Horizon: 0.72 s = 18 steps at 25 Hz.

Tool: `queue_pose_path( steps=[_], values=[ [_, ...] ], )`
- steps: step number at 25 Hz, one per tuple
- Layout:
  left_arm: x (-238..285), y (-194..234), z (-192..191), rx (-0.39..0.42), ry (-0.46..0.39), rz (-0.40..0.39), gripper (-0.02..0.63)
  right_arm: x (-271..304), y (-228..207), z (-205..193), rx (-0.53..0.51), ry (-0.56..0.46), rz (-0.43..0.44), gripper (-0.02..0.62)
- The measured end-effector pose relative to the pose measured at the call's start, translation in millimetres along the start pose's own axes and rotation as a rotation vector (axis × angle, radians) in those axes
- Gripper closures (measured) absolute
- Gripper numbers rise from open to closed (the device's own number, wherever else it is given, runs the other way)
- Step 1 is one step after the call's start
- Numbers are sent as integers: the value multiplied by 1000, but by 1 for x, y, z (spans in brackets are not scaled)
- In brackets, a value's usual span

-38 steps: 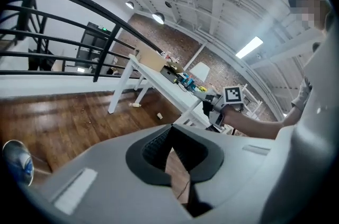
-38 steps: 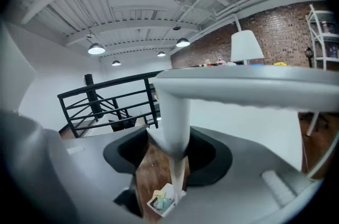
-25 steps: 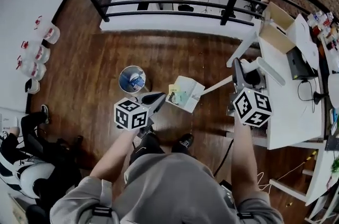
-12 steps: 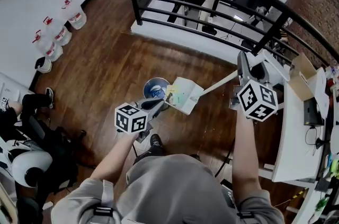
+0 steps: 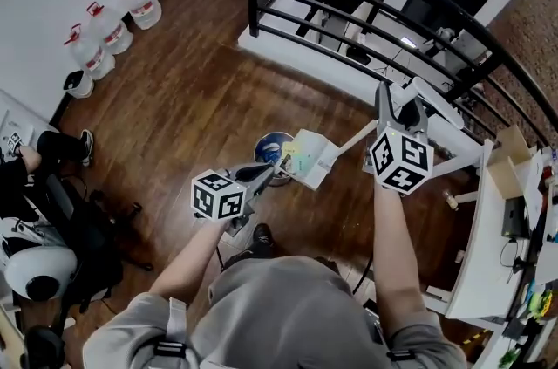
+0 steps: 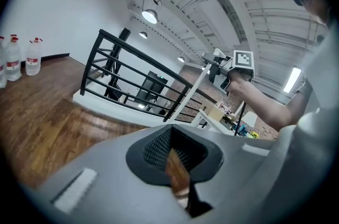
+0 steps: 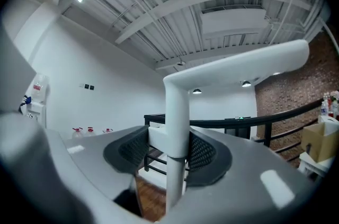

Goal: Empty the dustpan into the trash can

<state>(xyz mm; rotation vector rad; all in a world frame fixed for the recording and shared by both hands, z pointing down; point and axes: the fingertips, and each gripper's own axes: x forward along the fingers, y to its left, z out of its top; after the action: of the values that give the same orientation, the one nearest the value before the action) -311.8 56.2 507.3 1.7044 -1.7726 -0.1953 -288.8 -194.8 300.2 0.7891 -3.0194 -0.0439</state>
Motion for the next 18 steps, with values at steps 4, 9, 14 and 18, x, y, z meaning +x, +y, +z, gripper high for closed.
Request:
queue_pose_path(
  steps=[4, 9, 14, 18],
  values=[
    [0, 14, 16, -15, -28, -1, 601, 17, 27, 3, -32, 19, 43, 402],
    [13, 24, 36, -10, -75, 24, 601, 41, 61, 9, -102, 0, 158, 402],
    [-5, 26, 43, -34, -136, 79, 601, 44, 122, 10, -202, -22, 307, 403],
    [-45, 40, 53, -38, -185, 117, 601, 45, 177, 12, -257, -32, 394, 405]
  ],
)
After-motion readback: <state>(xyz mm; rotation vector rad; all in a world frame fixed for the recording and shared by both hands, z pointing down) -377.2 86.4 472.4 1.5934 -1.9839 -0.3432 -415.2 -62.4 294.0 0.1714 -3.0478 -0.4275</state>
